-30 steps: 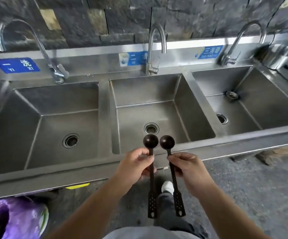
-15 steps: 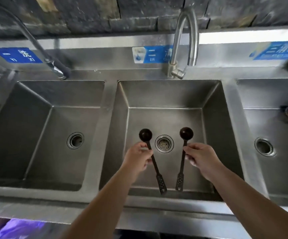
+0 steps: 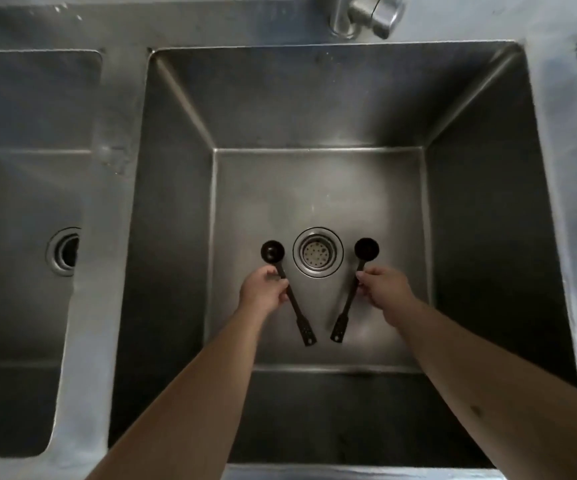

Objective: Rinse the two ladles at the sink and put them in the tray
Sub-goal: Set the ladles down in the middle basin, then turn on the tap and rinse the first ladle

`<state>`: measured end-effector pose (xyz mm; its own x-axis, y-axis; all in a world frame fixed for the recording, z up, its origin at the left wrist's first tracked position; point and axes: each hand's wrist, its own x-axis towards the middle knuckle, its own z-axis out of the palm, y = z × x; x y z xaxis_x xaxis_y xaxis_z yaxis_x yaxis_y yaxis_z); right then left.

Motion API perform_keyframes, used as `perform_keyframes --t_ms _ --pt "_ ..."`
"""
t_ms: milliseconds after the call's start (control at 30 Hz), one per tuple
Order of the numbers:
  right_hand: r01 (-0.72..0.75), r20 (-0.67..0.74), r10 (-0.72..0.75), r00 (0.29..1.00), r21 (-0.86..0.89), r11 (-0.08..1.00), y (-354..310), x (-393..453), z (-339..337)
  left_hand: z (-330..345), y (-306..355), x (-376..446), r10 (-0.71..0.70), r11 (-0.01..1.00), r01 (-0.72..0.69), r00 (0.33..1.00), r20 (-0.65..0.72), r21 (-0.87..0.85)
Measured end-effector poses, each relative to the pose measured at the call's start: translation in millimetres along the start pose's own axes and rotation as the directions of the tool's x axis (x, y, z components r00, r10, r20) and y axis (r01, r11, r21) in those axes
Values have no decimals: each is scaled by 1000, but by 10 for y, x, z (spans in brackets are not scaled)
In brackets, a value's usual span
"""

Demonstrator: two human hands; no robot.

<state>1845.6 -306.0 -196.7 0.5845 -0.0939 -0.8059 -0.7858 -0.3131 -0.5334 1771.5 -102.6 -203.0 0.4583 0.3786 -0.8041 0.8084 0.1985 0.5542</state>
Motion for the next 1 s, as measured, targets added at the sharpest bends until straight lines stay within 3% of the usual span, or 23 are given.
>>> perform_keyframes --t_ms 400,600,700,900,1000 --pt "-23 -2 23 1000 -83 996 288 488 190 184 -353 395 -55 997 53 998 -38 -56" --pt "-59 -63 54 997 -89 994 349 570 173 220 -400 449 -57 995 67 990 -129 78" --pt "-35 -34 31 999 -124 992 278 475 101 195 -351 348 -77 981 94 991 -109 170" --pt "25 -67 -45 997 -277 960 -249 -53 -141 14 273 -166 67 923 -11 989 -131 386" --pt "207 -57 -235 970 -304 930 -1001 -321 -188 -11 1028 -386 172 944 -156 985 -27 291"
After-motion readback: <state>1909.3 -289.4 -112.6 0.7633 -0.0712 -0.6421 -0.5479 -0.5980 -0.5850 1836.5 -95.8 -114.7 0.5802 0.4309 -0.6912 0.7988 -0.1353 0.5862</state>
